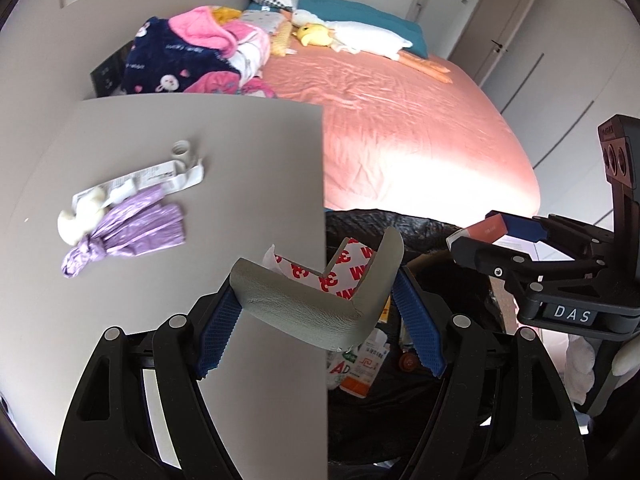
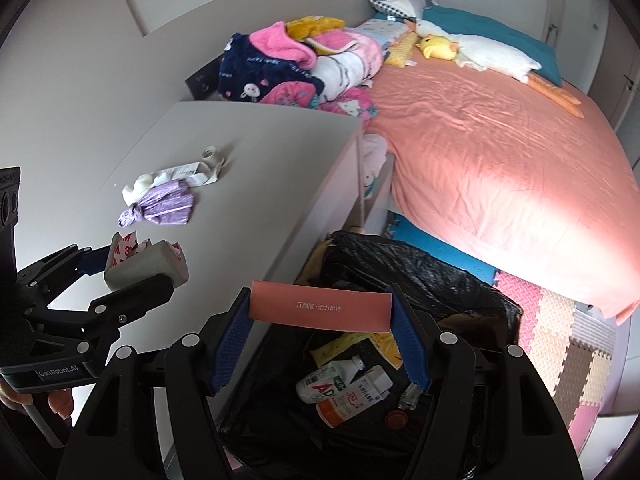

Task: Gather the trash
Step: 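Carry foam corner and orange box over the trash bag and release both, then move both tools back to the table toward the purple bag and cup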

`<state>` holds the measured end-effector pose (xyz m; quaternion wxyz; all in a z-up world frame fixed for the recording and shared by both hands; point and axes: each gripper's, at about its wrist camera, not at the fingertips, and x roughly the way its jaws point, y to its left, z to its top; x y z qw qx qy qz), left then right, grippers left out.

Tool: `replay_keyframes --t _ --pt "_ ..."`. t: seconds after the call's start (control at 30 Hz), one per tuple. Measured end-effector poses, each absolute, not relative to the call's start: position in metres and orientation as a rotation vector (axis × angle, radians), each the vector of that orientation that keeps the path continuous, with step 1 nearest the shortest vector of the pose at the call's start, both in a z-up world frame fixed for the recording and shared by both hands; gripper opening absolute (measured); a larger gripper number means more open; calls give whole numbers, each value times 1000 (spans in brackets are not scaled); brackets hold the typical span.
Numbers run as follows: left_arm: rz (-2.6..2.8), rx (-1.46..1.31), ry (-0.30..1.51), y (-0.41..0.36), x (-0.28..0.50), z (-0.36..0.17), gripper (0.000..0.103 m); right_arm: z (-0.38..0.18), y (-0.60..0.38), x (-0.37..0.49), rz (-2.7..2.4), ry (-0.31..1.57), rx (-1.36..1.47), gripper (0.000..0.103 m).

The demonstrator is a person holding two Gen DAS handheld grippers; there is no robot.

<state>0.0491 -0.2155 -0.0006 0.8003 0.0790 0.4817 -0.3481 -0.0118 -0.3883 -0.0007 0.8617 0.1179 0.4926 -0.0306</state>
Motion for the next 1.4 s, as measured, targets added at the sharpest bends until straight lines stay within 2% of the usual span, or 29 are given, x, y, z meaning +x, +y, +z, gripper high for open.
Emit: replay_keyframes --t 0.63,0.7,0.73,0.77,1.4 --pt "-987 337 1042 -281 3 -5 74 25 -458 -73 -223 941 334 67" --pt "-1035 369 1028 -285 -8 -4 87 30 -463 -81 -224 916 357 72" --pt "-1038 382 1008 -286 -13 -3 97 32 -465 -84 -233 912 365 85" --pt "-1047 390 997 -287 -16 -3 97 34 -468 -88 -258 906 368 90" --pt "-954 320 1038 -259 6 -11 97 34 -453 -78 -220 882 346 90"
